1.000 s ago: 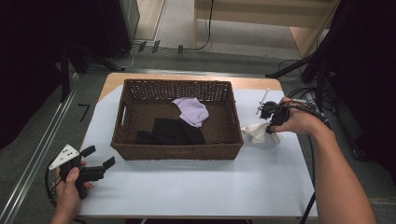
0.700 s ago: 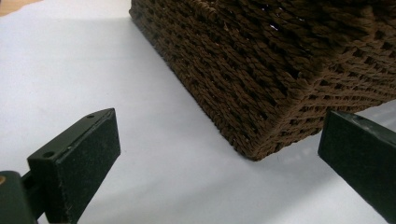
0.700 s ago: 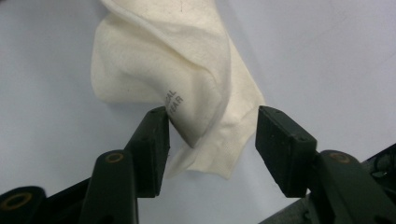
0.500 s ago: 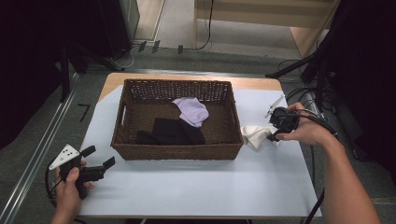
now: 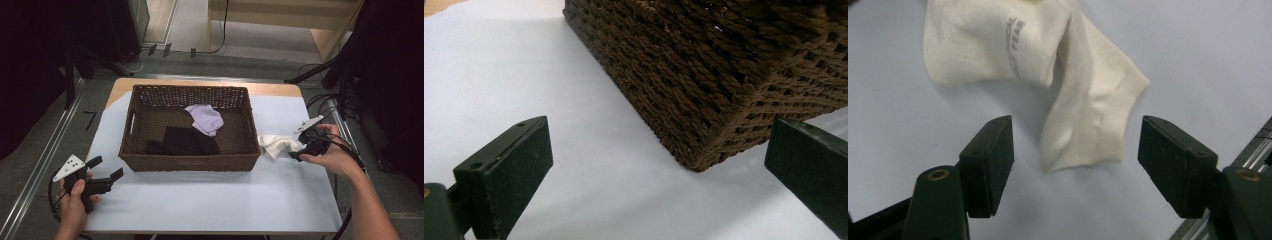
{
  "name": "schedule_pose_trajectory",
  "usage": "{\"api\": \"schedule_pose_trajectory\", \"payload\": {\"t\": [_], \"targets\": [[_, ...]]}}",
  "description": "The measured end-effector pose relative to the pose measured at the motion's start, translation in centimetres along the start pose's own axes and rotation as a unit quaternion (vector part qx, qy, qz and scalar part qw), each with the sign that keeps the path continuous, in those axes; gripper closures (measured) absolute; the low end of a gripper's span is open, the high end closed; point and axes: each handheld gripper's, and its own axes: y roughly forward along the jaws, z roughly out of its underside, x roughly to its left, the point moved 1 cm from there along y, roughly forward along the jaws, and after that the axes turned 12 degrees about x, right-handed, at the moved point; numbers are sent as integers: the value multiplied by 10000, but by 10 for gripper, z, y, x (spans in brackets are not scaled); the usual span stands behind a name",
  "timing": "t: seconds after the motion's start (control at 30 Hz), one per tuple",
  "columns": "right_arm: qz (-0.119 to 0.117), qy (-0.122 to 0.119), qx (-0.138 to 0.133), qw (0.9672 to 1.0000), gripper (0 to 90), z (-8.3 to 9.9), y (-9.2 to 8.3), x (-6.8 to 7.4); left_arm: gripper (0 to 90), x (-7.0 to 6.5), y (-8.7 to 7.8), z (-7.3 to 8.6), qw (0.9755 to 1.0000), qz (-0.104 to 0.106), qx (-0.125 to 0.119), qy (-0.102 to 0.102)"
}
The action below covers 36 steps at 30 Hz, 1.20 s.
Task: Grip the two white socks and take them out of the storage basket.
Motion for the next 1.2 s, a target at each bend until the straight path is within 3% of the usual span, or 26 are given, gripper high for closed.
{"api": "schedule_pose_trajectory", "payload": {"t": [0.17, 0.3, 0.5, 0.6, 0.63, 0.67, 0.73, 0.77, 0.8, 0.87, 0.9, 0.93, 1.1, 1.2], "targets": [[-18, 400, -327, 9987, 300, 17, 5, 3, 1, 0, 0, 0, 10000, 3, 11, -5], [-128, 880, -681, 9937, 300, 31, 8, 5, 0, 0, 0, 0, 10000, -1, 9, -9], [-63, 1174, -915, 9888, 286, 48, 16, 14, 1, 0, 0, 0, 10000, -4, 5, -14], [-133, 1328, -1208, 9837, 285, 57, 18, 20, 0, 0, 0, 0, 10000, -8, 5, -16], [-133, 1328, -1208, 9837, 285, 57, 18, 20, 0, 0, 0, 0, 10000, -8, 5, -16], [-159, 1454, -1409, 9791, 283, 63, 20, 24, 1, 0, 0, 0, 10000, -12, 1, -22], [-205, 1514, -1474, 9772, 283, 66, 21, 25, 0, 0, 0, 0, 10000, -9, 2, -19], [-203, 1634, -1634, 9727, 283, 72, 23, 28, 1, 0, 0, 0, 10000, -11, 3, -18], [-212, 1693, -1694, 9707, 283, 74, 24, 29, 1, 0, 0, 0, 10000, -8, -4, -25], [-279, 1873, -1889, 9636, 283, 81, 26, 31, 0, 0, 0, 0, 10000, -14, 2, -27], [-279, 1873, -1889, 9636, 283, 81, 26, 31, 1, 0, 0, 0, 10000, -14, 2, -27], [-408, 2060, -2119, 9545, 284, 89, 28, 33, 1, 0, 0, 0, 10000, -15, -12, -27], [-361, 2310, -2368, 9430, 281, 102, 29, 42, 0, 0, 0, 0, 10000, -8, -18, -14], [-403, 2504, -2611, 9314, 282, 111, 23, 47, 0, 0, -1, 0, 10000, -2, -18, 8]]}}
